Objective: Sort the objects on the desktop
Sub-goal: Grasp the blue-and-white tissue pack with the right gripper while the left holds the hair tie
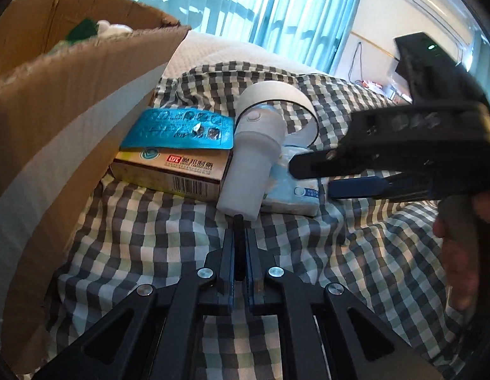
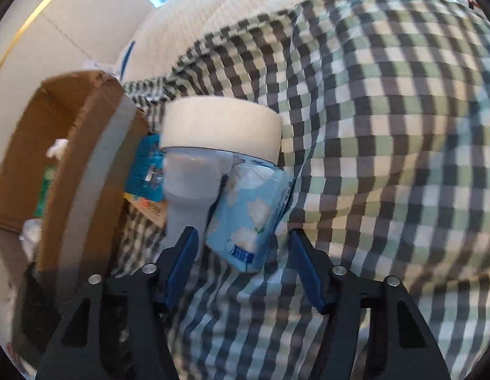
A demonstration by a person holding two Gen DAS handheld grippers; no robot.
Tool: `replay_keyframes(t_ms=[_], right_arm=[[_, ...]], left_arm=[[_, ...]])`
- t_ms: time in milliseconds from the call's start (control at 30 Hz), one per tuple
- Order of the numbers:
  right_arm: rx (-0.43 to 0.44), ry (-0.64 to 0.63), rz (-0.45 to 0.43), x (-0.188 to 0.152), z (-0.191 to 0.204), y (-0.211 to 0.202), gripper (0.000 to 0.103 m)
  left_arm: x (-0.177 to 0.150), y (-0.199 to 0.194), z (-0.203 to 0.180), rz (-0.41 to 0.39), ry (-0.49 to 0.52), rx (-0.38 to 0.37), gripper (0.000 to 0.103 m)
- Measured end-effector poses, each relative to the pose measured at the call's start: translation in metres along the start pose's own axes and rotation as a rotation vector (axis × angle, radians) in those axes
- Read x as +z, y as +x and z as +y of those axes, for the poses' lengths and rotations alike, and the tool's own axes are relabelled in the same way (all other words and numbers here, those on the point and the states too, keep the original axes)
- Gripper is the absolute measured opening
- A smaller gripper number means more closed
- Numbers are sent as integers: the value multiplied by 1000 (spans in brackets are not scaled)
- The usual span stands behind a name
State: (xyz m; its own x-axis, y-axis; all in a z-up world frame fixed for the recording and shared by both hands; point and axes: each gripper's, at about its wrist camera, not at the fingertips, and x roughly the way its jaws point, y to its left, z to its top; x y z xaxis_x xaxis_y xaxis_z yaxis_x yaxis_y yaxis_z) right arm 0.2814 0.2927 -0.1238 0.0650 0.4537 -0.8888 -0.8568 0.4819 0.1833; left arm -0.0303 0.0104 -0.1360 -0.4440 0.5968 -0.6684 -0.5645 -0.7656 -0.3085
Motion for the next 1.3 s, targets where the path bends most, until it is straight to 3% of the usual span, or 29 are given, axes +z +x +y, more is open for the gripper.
replay_keyframes(t_ms=[100, 133, 167, 367, 467, 567, 933, 1033, 1067, 1133, 1300], right_arm=[[7, 32, 0, -1, -8, 5, 50], [4, 28, -3, -1, -9, 4, 38], [13, 24, -9, -2, -8, 1, 33], [-34, -75, -51, -10, 15, -18, 22], [-17, -127, -70, -13, 30, -25, 13], [-34, -174, -40, -13, 43, -16, 13], [-80, -98, -50, -13, 25, -13, 16], [-84, -97, -51, -15, 22, -16, 23], [-101, -90, -59, -17, 20, -18, 34], [-100, -73, -61, -19, 12, -21, 47], [-2, -53, -48, -20, 4, -14, 47]], left_arm=[[-1, 0, 0, -1, 1, -7, 6], [-1, 0, 0, -2, 1, -9, 6], [-1, 0, 0, -2, 2, -7, 6], [-3, 2, -1, 12, 8, -10, 6], [-4, 0, 0, 15, 7, -12, 6], [-3, 0, 0, 18, 9, -14, 6], [-2, 2, 0, 13, 12, -11, 6], [-2, 2, 0, 12, 13, -11, 6], [-2, 2, 0, 12, 13, -11, 6], [-2, 3, 0, 13, 13, -10, 6], [-1, 3, 0, 13, 13, -10, 6]])
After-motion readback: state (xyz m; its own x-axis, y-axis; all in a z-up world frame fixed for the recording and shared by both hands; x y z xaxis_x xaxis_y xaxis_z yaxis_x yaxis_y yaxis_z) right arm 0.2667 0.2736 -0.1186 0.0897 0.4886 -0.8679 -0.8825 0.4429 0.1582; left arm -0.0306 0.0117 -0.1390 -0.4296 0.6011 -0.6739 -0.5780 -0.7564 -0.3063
